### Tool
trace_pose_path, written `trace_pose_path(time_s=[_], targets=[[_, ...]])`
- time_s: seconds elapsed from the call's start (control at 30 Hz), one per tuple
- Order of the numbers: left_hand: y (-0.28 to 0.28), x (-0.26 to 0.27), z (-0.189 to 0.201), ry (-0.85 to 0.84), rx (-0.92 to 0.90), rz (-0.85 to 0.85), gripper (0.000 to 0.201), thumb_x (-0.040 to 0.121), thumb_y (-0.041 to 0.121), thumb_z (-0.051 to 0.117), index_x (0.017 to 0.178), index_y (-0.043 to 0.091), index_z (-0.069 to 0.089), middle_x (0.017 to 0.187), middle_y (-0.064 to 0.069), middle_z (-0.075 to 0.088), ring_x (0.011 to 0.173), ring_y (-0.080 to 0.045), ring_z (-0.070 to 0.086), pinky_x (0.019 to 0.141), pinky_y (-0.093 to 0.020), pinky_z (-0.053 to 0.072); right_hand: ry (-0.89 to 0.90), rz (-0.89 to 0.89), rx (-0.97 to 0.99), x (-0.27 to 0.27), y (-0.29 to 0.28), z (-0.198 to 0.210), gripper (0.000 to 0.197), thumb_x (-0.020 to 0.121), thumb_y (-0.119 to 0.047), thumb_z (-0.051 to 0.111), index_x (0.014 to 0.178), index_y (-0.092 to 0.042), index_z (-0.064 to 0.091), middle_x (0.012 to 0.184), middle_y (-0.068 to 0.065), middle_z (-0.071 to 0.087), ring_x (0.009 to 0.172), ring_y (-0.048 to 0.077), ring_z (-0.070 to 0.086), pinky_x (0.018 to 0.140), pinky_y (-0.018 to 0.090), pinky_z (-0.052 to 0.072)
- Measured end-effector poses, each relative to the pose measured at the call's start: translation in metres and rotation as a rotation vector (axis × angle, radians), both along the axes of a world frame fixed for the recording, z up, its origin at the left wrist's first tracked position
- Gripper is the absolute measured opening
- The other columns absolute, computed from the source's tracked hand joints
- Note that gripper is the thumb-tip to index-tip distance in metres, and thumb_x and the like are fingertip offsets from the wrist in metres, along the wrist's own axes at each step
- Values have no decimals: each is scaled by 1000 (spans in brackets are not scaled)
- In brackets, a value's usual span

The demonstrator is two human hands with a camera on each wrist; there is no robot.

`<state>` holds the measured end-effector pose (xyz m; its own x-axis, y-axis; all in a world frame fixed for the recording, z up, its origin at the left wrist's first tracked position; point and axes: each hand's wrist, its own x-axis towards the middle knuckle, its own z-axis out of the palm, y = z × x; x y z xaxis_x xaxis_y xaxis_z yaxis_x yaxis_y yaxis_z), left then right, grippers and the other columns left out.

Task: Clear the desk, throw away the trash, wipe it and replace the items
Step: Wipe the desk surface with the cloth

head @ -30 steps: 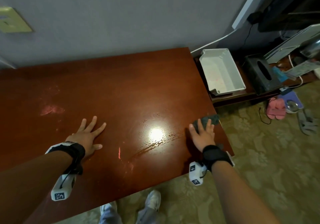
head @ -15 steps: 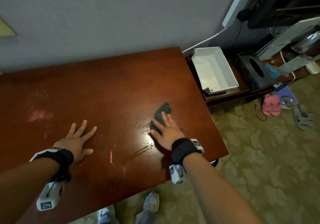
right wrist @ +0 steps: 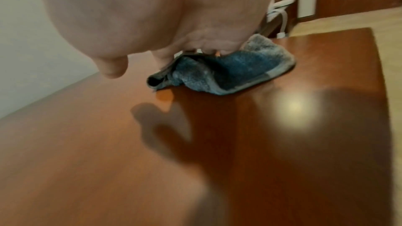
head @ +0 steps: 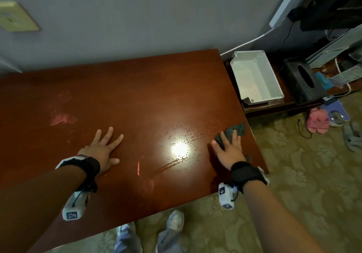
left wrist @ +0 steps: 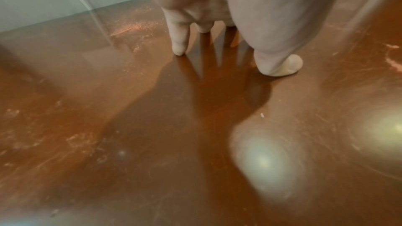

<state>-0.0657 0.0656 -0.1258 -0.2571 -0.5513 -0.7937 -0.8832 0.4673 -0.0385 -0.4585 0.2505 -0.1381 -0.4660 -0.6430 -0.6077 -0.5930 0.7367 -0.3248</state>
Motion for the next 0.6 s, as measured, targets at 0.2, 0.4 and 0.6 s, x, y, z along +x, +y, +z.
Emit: trace_pose_path(time_s=[0.2,0.4,0.6], targets=[[0,1,3,5,32,-1,84,95,52,50,145,55,-18,151,13,-41,146,-26,-25,115,-55,28,-17,538,11,144,8,11,72,90,-76,12,154,-44,4,156,-2,-32,143,25,-29,113,47,-13],[0,1,4,11,30,-18,84,95,54,49,147,53,-18,152,10,-40,147,-28,-24,115,-57,28,-43,680,-9,190,19,3,66,95,-69,11,154,-41,13,160,-8,-25,148,18,-23,121,43,-7],[2,1,5,-1,25,-25,84,96,52,48,147,52,-18,152,11,-40,147,-27,-24,114,-57,28,37,378,53,96,32,7,62,95,-69,10,152,-48,8,158,-5,-28,145,23,-22,118,46,0]])
